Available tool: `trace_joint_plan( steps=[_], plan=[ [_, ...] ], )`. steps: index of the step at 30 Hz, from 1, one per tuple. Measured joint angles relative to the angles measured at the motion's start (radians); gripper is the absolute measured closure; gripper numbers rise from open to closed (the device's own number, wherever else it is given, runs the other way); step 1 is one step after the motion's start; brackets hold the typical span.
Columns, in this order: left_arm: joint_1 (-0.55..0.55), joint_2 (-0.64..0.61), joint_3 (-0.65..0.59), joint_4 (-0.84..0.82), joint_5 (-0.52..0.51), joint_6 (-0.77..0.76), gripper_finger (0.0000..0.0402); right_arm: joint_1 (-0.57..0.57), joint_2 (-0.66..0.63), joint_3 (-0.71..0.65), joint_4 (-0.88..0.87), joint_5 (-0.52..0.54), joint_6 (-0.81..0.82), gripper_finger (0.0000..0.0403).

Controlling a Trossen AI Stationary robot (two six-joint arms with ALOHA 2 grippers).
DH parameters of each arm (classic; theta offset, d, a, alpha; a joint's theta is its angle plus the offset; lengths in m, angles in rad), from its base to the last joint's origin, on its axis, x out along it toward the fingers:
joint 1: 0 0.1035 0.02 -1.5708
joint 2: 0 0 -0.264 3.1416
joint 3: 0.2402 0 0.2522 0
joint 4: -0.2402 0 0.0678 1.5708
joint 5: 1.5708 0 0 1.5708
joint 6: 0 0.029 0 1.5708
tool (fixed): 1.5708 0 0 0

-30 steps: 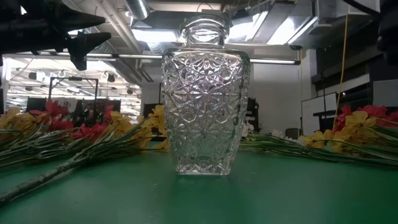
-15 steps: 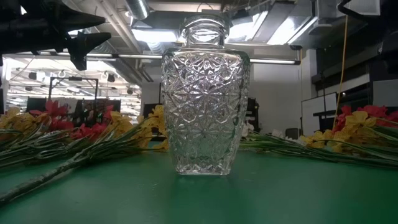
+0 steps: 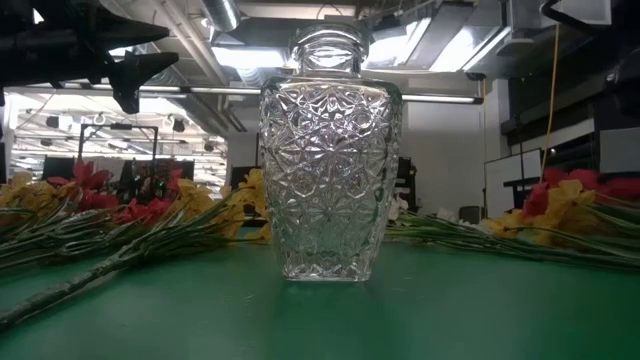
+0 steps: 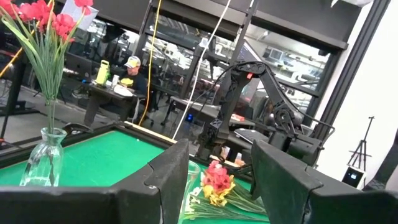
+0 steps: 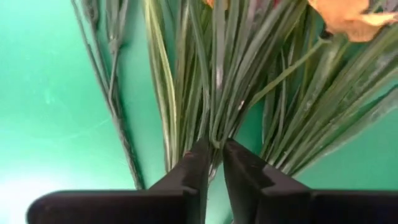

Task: Sort flowers into vase by color
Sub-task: Put the right pink flowers into the top transparent vase

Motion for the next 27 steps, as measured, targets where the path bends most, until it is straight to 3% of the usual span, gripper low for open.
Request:
trace_joint_plan(
  steps=[8, 19, 22, 27],
  plan=[
    [0.0, 0.0, 0.0, 0.0, 0.0, 0.0, 0.023, 0.0, 0.0, 0.0, -0.001, 0.0, -0.064, 0.0337],
    [0.0, 0.0, 0.0, 0.0, 0.0, 0.0, 0.023, 0.0, 0.0, 0.0, 0.006, -0.034, -0.115, 0.0237],
    [0.0, 0.0, 0.0, 0.0, 0.0, 0.0, 0.023, 0.0, 0.0, 0.0, 0.004, -0.034, -0.114, 0.0238],
    [0.0, 0.0, 0.0, 0.0, 0.0, 0.0, 0.023, 0.0, 0.0, 0.0, 0.003, -0.033, -0.114, 0.0277]
  ],
)
